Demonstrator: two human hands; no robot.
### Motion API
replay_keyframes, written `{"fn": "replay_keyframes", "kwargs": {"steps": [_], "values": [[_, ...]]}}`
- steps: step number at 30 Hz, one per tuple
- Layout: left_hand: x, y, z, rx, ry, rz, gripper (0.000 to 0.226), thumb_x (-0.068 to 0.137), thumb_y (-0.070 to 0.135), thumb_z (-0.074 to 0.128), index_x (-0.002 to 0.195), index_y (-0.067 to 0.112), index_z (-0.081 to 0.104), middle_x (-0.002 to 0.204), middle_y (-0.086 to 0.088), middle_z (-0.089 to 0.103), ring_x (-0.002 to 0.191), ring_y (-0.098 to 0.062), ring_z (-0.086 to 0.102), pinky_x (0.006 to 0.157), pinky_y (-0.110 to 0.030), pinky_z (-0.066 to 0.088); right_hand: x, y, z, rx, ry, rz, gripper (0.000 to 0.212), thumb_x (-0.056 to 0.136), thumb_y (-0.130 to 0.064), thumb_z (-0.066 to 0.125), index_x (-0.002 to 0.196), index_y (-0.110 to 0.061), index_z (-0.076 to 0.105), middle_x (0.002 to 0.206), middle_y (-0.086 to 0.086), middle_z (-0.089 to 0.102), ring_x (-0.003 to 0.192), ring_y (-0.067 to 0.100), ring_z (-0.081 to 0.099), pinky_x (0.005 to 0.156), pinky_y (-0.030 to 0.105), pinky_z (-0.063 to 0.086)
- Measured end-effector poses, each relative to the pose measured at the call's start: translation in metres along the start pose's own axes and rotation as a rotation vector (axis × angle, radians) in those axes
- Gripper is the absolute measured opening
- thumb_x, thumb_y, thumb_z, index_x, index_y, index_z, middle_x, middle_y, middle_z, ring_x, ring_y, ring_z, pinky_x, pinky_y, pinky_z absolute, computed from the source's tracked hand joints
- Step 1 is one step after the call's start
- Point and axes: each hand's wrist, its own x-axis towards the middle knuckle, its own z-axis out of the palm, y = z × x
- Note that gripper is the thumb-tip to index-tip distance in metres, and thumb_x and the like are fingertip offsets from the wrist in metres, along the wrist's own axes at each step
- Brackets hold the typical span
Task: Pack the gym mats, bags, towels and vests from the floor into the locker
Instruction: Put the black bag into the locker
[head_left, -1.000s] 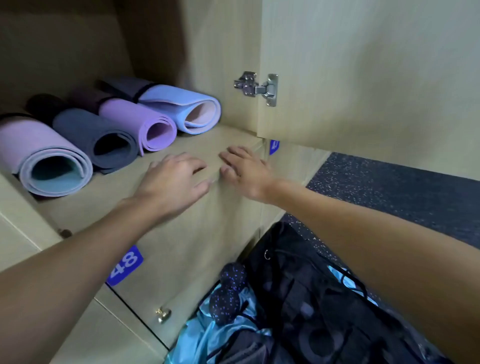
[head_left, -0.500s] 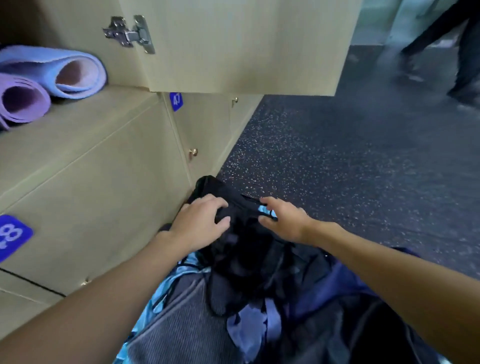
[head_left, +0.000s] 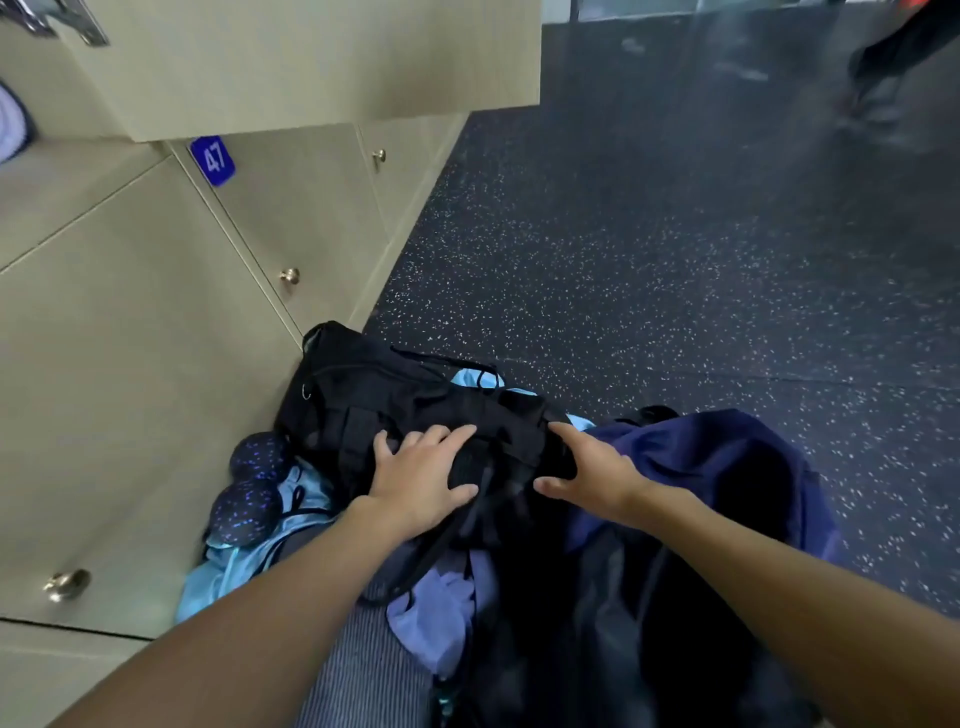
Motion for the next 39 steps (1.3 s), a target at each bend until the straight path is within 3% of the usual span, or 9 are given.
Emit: {"fn": "replay_keyframes", "kwargs": {"steps": [7, 11, 13, 16, 19, 24, 30, 35, 39], "values": [[-0.009, -0.017, -0.015, -0.011, 0.151, -0.043, 0.057, 0.097, 0.063, 0.036, 0.150, 0.041, 0.031, 0.157, 0.008, 0.031, 0.147, -0.017, 0.021, 0.117, -0.059, 0.011, -0.010, -0.032, 0.026, -0.012, -0.057, -0.184, 0.027, 0.087, -0.028, 0.066, 0.114, -0.024, 0.063, 0.107, -0.003, 0.070, 0.107, 0.021, 0.062, 0.088, 0.034, 0.042], [-0.010, -0.023, -0.015, 0.076, 0.025, -0.099, 0.070, 0.093, 0.075, 0.029, 0.152, 0.055, -0.003, 0.166, 0.006, 0.015, 0.154, -0.027, 0.004, 0.111, -0.070, 0.006, -0.008, -0.041, 0.024, -0.101, 0.020, -0.181, 0.026, 0.093, -0.059, 0.049, 0.087, -0.036, 0.060, 0.085, -0.014, 0.060, 0.106, 0.015, 0.052, 0.092, 0.038, 0.024], [-0.010, -0.022, -0.011, 0.080, -0.044, -0.112, 0.074, 0.091, 0.077, 0.027, 0.147, 0.058, -0.018, 0.165, 0.004, 0.019, 0.153, -0.032, 0.006, 0.109, -0.072, 0.006, 0.001, -0.040, 0.020, 0.005, 0.073, -0.113, 0.040, 0.098, -0.058, 0.041, 0.075, -0.032, 0.062, 0.099, -0.011, 0.057, 0.116, 0.017, 0.044, 0.096, 0.039, 0.023], [-0.008, -0.022, -0.006, 0.112, -0.028, -0.094, 0.072, 0.090, 0.077, 0.021, 0.146, 0.058, -0.020, 0.165, -0.001, 0.017, 0.152, -0.033, 0.011, 0.110, -0.069, 0.011, 0.025, -0.033, 0.015, 0.100, 0.191, -0.057, 0.032, 0.099, -0.050, 0.048, 0.111, -0.029, 0.069, 0.136, 0.001, 0.044, 0.133, 0.023, 0.033, 0.109, 0.039, 0.025], [-0.001, -0.017, -0.003, 0.162, 0.214, 0.070, 0.075, 0.085, 0.072, 0.013, 0.154, 0.048, -0.007, 0.166, -0.004, 0.013, 0.149, -0.026, 0.021, 0.110, -0.054, 0.025, 0.049, -0.027, 0.013, 0.289, 0.130, 0.008, 0.053, 0.096, -0.046, 0.056, 0.143, -0.023, 0.046, 0.148, 0.012, 0.036, 0.138, 0.029, 0.037, 0.114, 0.037, 0.030], [0.017, -0.010, 0.002, 0.151, -0.004, 0.139, 0.068, 0.093, 0.074, 0.020, 0.154, 0.050, 0.003, 0.167, 0.015, 0.004, 0.154, -0.017, -0.008, 0.115, -0.069, -0.006, 0.076, -0.015, 0.019, 0.343, 0.052, 0.119, 0.079, 0.089, -0.046, 0.068, 0.151, -0.018, 0.029, 0.153, 0.009, 0.038, 0.139, 0.025, 0.037, 0.112, 0.034, 0.034], [0.009, -0.020, 0.012, 0.152, -0.111, 0.089, 0.070, 0.090, 0.079, 0.017, 0.153, 0.050, 0.013, 0.165, 0.018, 0.010, 0.154, -0.021, -0.010, 0.110, -0.075, -0.010, 0.091, -0.006, 0.029, 0.458, 0.018, 0.216, 0.104, 0.072, -0.034, 0.087, 0.153, -0.017, 0.024, 0.143, 0.007, 0.048, 0.129, 0.025, 0.050, 0.106, 0.038, 0.044], [0.002, -0.018, 0.006, 0.150, -0.109, 0.064, 0.075, 0.086, 0.082, 0.013, 0.152, 0.047, 0.018, 0.162, 0.018, 0.019, 0.154, -0.025, -0.003, 0.109, -0.077, -0.008, 0.082, -0.020, 0.027, 0.415, 0.118, 0.091, 0.020, 0.078, -0.007, 0.076, 0.095, -0.007, 0.065, 0.087, 0.005, 0.070, 0.087, 0.023, 0.067, 0.077, 0.032, 0.056], [-0.008, -0.025, -0.006, 0.163, -0.082, 0.031, 0.086, 0.077, 0.085, 0.002, 0.152, 0.045, 0.019, 0.159, 0.019, 0.026, 0.154, -0.027, 0.002, 0.108, -0.078, -0.009, 0.049, -0.045, 0.017, 0.433, 0.329, -0.122, 0.005, 0.082, 0.002, 0.060, 0.082, -0.001, 0.063, 0.066, 0.000, 0.060, 0.064, 0.014, 0.053, 0.055, 0.018, 0.042]]}}
